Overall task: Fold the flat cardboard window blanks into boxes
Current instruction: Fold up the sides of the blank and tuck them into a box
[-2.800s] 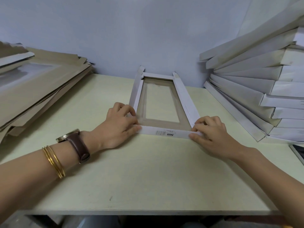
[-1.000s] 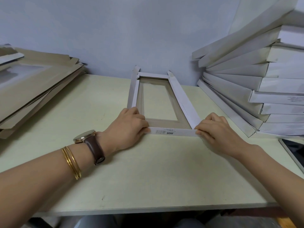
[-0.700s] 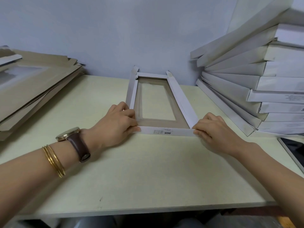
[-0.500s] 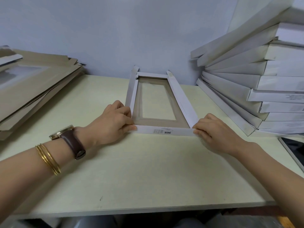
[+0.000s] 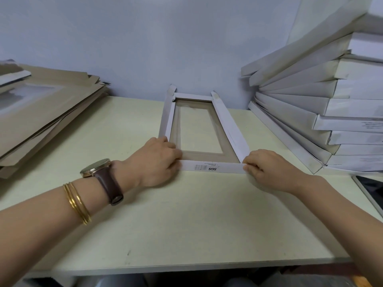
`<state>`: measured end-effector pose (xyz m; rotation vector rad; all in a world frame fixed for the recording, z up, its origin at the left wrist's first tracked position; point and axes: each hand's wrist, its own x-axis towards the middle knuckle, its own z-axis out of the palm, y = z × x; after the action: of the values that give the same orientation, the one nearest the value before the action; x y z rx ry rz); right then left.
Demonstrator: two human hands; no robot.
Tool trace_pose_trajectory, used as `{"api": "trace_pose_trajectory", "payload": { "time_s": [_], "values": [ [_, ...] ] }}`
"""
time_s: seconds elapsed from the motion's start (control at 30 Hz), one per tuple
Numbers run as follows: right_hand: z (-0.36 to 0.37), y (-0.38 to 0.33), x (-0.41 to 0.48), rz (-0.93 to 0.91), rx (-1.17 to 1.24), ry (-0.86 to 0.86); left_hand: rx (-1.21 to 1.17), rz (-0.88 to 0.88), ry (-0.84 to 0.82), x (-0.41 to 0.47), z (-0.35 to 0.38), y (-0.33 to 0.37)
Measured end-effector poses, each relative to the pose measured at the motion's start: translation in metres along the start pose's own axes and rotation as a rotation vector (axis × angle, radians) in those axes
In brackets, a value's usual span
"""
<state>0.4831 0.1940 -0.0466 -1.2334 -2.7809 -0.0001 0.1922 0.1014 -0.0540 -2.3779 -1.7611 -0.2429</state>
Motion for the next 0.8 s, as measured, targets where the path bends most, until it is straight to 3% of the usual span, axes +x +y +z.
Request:
{"api": "trace_pose_trajectory", "payload": {
  "time_s": [0.17,0.37,0.57,0.8],
  "values": [
    [-0.017,-0.009,0.004,0.117,0.088,-0.084,-0.194,-0.023,-0.038,0.01,0.005,0.009],
    [-0.024,-0.002,0.032,0.312,0.252,0.097,-0.231,-0.034,-0.023,0.011,0.008,0.006],
    [-0.011,-0.005,0.06,0.507,0.144,-0.131,-0.235,-0.053,-0.015,0.011,0.009,0.008],
    [-0.016,-0.011,0.068,0.64,0.17,-0.21,-0.24,-0.058,-0.035,0.01,0.009,0.007]
  ]
}}
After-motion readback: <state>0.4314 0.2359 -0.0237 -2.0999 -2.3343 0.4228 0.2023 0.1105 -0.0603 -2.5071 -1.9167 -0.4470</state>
